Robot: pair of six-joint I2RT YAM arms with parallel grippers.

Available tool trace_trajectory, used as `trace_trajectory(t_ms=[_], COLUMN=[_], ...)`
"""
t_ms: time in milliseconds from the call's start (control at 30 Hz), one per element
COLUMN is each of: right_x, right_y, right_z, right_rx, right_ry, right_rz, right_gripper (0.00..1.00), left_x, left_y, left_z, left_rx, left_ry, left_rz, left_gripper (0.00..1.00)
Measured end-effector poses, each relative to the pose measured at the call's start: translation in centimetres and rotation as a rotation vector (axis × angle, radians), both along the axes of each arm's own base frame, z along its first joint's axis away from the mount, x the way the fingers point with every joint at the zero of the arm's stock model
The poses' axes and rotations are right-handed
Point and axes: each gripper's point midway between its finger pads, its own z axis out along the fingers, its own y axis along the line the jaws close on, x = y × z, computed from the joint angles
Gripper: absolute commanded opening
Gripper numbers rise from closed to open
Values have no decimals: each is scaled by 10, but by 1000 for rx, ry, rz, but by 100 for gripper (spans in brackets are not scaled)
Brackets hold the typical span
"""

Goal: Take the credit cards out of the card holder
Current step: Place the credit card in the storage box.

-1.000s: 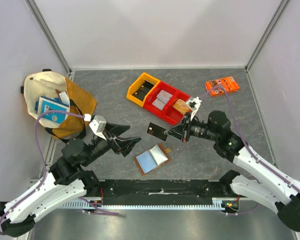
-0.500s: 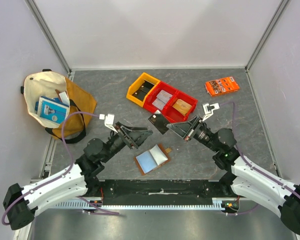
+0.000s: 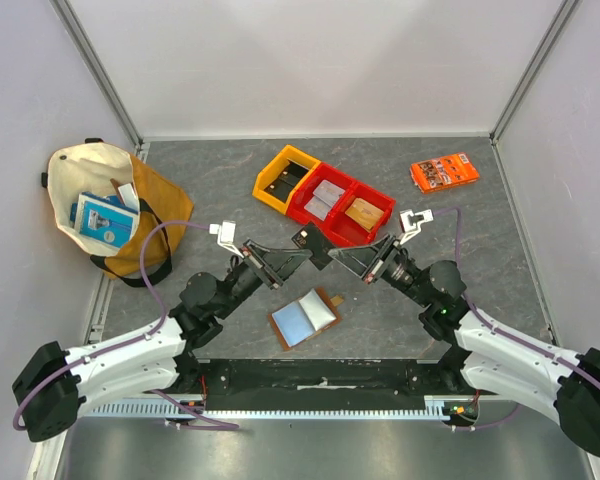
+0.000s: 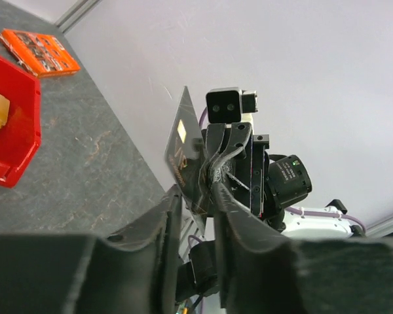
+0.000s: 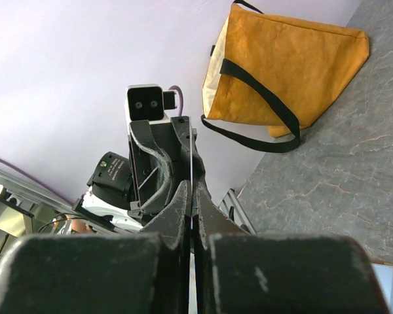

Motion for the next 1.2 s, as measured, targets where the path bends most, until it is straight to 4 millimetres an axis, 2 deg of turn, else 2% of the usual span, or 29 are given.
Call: trace_trajectory(t_ms=[100, 133, 200, 333, 400, 433, 567, 700, 767, 933, 1000, 1200], right_x=[1, 2, 2, 5, 5, 6, 8, 12, 15, 22, 23, 23], right_y=[1, 2, 3, 2, 2, 2, -5, -22, -31, -61, -73, -102], right_z=[-2, -2, -1, -6, -9, -11, -20, -21, -17, -7, -8, -18], right_rx=[1, 2, 7, 8, 1, -10, -72, -156, -193, -304, -352, -483], right_ry=[6, 6, 2, 11, 16, 18, 8, -24, -45, -109, -126, -153], right_rz=[-1, 0, 0, -11, -16, -22, -67, -159, -209, -355, -405, -511], right_gripper=[0, 0, 3, 27, 50, 58, 77, 94, 98, 98, 98, 98], left_x=[1, 2, 3, 5, 6, 8, 20, 45, 61, 105, 123, 196], left_y=[0, 0, -1, -1, 2, 4, 20, 44, 57, 84, 90, 97], left_z=[3, 3, 3, 0, -3, -5, -10, -16, -24, -61, -70, -71], left_rx=[-18, -21, -26, -27, -31, -31, -27, -18, -1, 86, 114, 158], left_ry=[3, 5, 11, 20, 28, 35, 57, 82, 102, 195, 230, 302], left_rz=[5, 7, 8, 16, 32, 48, 130, 235, 293, 405, 430, 472], left_gripper=[12, 2, 2, 2, 2, 2, 2, 2, 2, 2, 2, 2])
